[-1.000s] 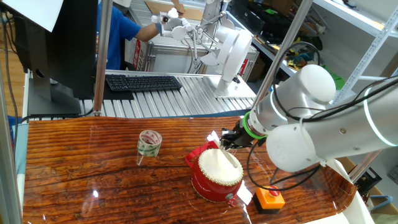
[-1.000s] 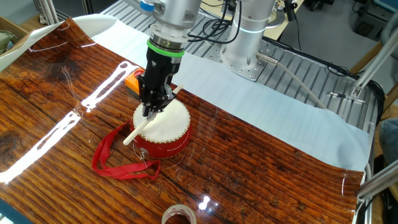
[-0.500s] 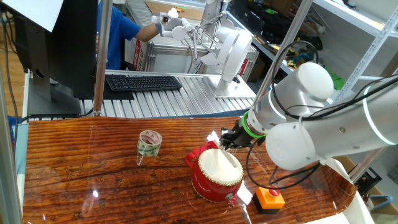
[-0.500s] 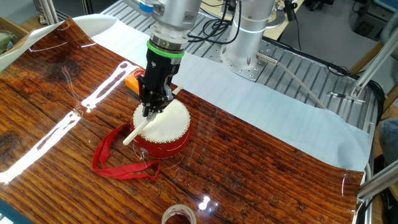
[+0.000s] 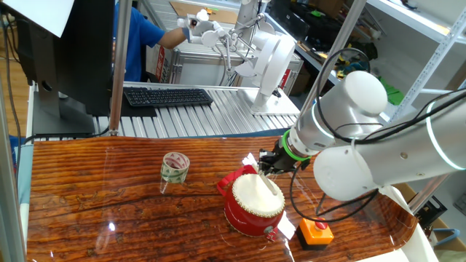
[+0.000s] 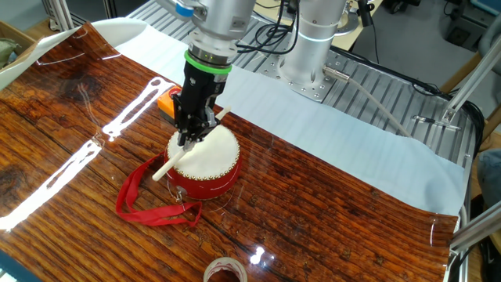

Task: Play the drum

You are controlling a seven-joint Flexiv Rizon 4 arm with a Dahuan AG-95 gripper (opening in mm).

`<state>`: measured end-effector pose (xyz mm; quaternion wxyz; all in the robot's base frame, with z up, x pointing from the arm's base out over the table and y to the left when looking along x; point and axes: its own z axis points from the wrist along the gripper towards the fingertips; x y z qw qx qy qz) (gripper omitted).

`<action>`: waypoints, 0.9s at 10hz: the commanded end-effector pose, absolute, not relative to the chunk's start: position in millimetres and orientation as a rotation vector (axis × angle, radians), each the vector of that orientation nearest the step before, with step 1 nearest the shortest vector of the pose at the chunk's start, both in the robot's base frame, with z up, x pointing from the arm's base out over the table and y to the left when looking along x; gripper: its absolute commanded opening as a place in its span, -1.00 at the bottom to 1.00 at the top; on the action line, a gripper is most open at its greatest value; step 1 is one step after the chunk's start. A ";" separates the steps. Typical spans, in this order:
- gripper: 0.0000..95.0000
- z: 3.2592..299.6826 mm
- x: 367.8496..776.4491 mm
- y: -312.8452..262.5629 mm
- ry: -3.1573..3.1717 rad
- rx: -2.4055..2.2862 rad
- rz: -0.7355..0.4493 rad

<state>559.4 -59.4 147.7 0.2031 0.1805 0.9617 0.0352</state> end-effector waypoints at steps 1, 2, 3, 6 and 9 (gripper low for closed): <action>-0.60 147.9 559.5 -58.8 2.693 0.515 0.105; -0.60 147.9 559.5 -58.8 2.695 0.524 0.108; -0.60 147.9 559.4 -58.8 2.695 0.527 0.113; -0.60 149.1 558.7 -59.2 2.820 0.550 0.099; -0.60 166.1 547.0 -64.8 3.031 0.515 0.117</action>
